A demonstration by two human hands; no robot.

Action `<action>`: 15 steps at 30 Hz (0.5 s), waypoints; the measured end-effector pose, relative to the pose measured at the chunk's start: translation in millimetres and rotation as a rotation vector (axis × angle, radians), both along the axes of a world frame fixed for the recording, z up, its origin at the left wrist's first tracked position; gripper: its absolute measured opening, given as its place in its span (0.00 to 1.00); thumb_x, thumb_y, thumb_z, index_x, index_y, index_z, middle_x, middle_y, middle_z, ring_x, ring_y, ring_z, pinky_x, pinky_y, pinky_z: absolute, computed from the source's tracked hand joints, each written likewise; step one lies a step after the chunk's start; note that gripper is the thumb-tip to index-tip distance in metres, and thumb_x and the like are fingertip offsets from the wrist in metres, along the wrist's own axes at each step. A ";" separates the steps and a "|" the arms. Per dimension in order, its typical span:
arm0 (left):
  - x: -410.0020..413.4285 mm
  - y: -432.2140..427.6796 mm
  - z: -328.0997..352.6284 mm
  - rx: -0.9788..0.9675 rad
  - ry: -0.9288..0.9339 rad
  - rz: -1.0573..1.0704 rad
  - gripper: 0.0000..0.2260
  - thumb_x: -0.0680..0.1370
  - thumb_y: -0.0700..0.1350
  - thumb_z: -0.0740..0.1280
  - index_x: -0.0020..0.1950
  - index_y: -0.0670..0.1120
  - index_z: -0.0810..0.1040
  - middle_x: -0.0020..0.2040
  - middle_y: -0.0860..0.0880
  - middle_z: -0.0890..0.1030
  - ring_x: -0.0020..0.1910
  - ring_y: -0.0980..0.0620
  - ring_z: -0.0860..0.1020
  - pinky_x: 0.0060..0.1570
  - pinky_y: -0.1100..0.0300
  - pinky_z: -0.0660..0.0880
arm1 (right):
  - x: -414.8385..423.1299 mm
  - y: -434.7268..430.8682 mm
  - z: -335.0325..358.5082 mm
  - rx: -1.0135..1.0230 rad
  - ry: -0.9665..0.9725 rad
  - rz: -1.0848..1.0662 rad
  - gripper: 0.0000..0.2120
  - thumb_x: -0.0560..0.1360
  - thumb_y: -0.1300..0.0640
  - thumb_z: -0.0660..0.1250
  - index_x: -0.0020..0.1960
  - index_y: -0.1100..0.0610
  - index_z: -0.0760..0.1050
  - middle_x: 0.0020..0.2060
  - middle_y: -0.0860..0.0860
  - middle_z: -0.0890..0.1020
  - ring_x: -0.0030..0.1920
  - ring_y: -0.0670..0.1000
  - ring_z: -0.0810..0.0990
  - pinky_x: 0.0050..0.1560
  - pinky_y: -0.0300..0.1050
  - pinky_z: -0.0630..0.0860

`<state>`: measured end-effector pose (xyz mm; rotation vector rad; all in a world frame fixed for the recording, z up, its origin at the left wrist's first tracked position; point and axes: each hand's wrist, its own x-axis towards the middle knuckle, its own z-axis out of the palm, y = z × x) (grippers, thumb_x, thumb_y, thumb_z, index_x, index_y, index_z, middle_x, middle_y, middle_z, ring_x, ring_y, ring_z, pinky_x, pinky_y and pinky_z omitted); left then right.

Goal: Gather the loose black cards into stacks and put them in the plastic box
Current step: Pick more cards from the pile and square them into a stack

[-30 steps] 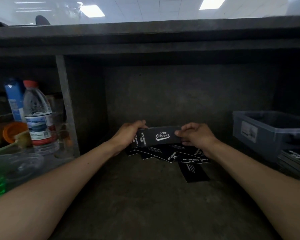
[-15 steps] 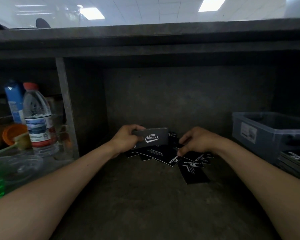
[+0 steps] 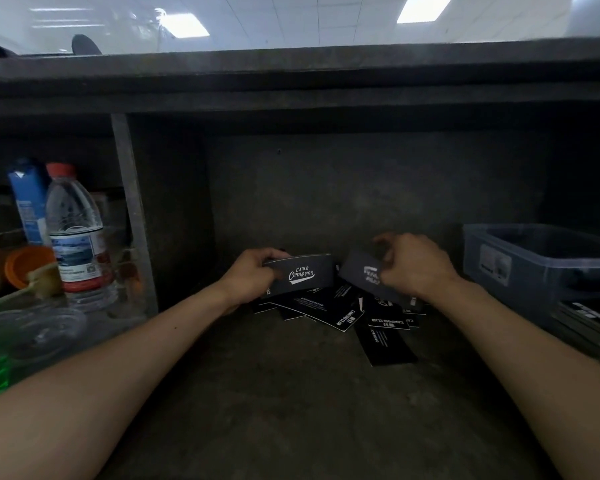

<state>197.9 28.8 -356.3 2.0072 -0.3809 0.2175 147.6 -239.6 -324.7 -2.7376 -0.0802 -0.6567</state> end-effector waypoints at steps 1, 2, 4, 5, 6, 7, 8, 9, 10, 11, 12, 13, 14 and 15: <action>-1.1 0.2 0.4 0.006 0.002 -0.003 0.14 0.76 0.33 0.68 0.59 0.45 0.82 0.50 0.47 0.84 0.45 0.55 0.81 0.43 0.69 0.78 | -0.1 -0.5 -0.7 0.026 -0.037 -0.007 0.35 0.60 0.48 0.63 0.69 0.45 0.72 0.49 0.47 0.84 0.54 0.54 0.81 0.54 0.46 0.78; -1.8 0.3 0.7 0.012 0.002 -0.005 0.14 0.76 0.33 0.68 0.59 0.45 0.81 0.51 0.47 0.84 0.46 0.54 0.81 0.45 0.67 0.78 | 0.0 -0.5 -1.1 0.070 -0.061 -0.001 0.35 0.62 0.48 0.65 0.71 0.44 0.69 0.51 0.49 0.84 0.55 0.56 0.81 0.54 0.47 0.78; -3.4 -0.2 1.1 0.019 -0.005 -0.014 0.14 0.76 0.33 0.67 0.60 0.45 0.81 0.52 0.46 0.84 0.48 0.53 0.82 0.49 0.63 0.79 | 0.1 3.0 -0.3 0.241 -0.055 0.063 0.36 0.68 0.53 0.70 0.74 0.43 0.64 0.54 0.52 0.83 0.54 0.56 0.82 0.55 0.49 0.79; -4.6 -0.8 1.4 0.022 -0.012 -0.019 0.15 0.76 0.32 0.67 0.60 0.45 0.81 0.53 0.46 0.84 0.49 0.52 0.82 0.51 0.61 0.79 | 0.4 5.8 0.1 0.373 -0.039 0.109 0.37 0.69 0.55 0.71 0.75 0.42 0.62 0.52 0.52 0.84 0.51 0.55 0.83 0.53 0.50 0.80; -5.8 -1.5 1.6 0.025 -0.022 -0.025 0.15 0.76 0.32 0.67 0.60 0.45 0.81 0.53 0.46 0.84 0.50 0.52 0.82 0.52 0.60 0.78 | 0.7 7.9 0.7 0.514 -0.021 0.152 0.38 0.70 0.57 0.71 0.75 0.40 0.60 0.47 0.51 0.85 0.46 0.52 0.85 0.47 0.48 0.82; -6.9 -2.2 2.0 0.025 -0.036 -0.031 0.15 0.76 0.31 0.67 0.60 0.44 0.81 0.53 0.46 0.84 0.51 0.51 0.81 0.52 0.61 0.78 | 0.7 10.0 1.3 0.637 0.001 0.184 0.41 0.70 0.60 0.71 0.75 0.38 0.58 0.41 0.49 0.85 0.41 0.48 0.85 0.40 0.46 0.82; -7.8 -2.9 2.3 0.018 -0.053 -0.039 0.15 0.76 0.30 0.67 0.60 0.43 0.81 0.54 0.46 0.84 0.51 0.52 0.81 0.52 0.62 0.78 | 1.3 10.8 1.5 0.727 0.031 0.201 0.43 0.70 0.62 0.70 0.75 0.36 0.56 0.35 0.46 0.84 0.36 0.45 0.84 0.35 0.43 0.80; -8.5 -3.7 2.4 0.006 -0.068 -0.050 0.16 0.76 0.29 0.66 0.60 0.43 0.80 0.53 0.46 0.84 0.50 0.52 0.81 0.50 0.64 0.78 | 2.4 10.2 1.3 0.790 0.067 0.210 0.43 0.70 0.65 0.69 0.75 0.35 0.57 0.31 0.45 0.83 0.33 0.43 0.83 0.32 0.40 0.79; -9.1 -4.6 2.5 -0.003 -0.075 -0.059 0.16 0.76 0.28 0.66 0.60 0.43 0.80 0.53 0.46 0.83 0.48 0.53 0.81 0.47 0.67 0.78 | 3.2 9.4 1.2 0.840 0.104 0.220 0.42 0.70 0.68 0.68 0.74 0.36 0.59 0.30 0.45 0.82 0.31 0.44 0.82 0.31 0.40 0.78; -9.9 -5.0 2.8 -0.004 -0.072 -0.066 0.17 0.76 0.28 0.65 0.60 0.43 0.80 0.52 0.46 0.83 0.47 0.54 0.81 0.45 0.69 0.78 | 3.6 9.1 1.3 0.875 0.136 0.229 0.40 0.70 0.70 0.66 0.73 0.38 0.63 0.32 0.48 0.83 0.30 0.45 0.83 0.30 0.40 0.78; -10.7 -5.3 2.9 0.002 -0.064 -0.073 0.17 0.76 0.28 0.65 0.61 0.44 0.79 0.52 0.46 0.83 0.46 0.56 0.81 0.44 0.70 0.78 | 3.7 9.2 1.4 0.886 0.157 0.225 0.37 0.70 0.71 0.64 0.70 0.40 0.68 0.36 0.50 0.84 0.29 0.46 0.83 0.29 0.40 0.77; -11.1 -5.3 3.0 0.011 -0.058 -0.081 0.17 0.76 0.28 0.65 0.61 0.43 0.79 0.52 0.47 0.83 0.45 0.57 0.80 0.43 0.71 0.78 | 4.1 9.7 1.3 0.878 0.163 0.211 0.35 0.68 0.71 0.64 0.68 0.42 0.72 0.38 0.51 0.84 0.30 0.47 0.83 0.28 0.39 0.76; -11.5 -5.4 2.9 0.019 -0.056 -0.088 0.17 0.76 0.28 0.65 0.62 0.43 0.79 0.52 0.47 0.83 0.45 0.58 0.80 0.43 0.71 0.78 | 4.1 11.1 0.5 0.869 0.165 0.199 0.35 0.66 0.70 0.64 0.67 0.42 0.74 0.40 0.51 0.85 0.31 0.47 0.83 0.28 0.39 0.75; -11.6 -5.6 3.1 0.025 -0.057 -0.093 0.17 0.76 0.28 0.65 0.62 0.42 0.79 0.53 0.47 0.82 0.45 0.58 0.80 0.43 0.72 0.78 | 4.1 12.3 -0.5 0.876 0.173 0.198 0.37 0.63 0.69 0.63 0.66 0.41 0.73 0.42 0.52 0.85 0.32 0.49 0.83 0.29 0.40 0.75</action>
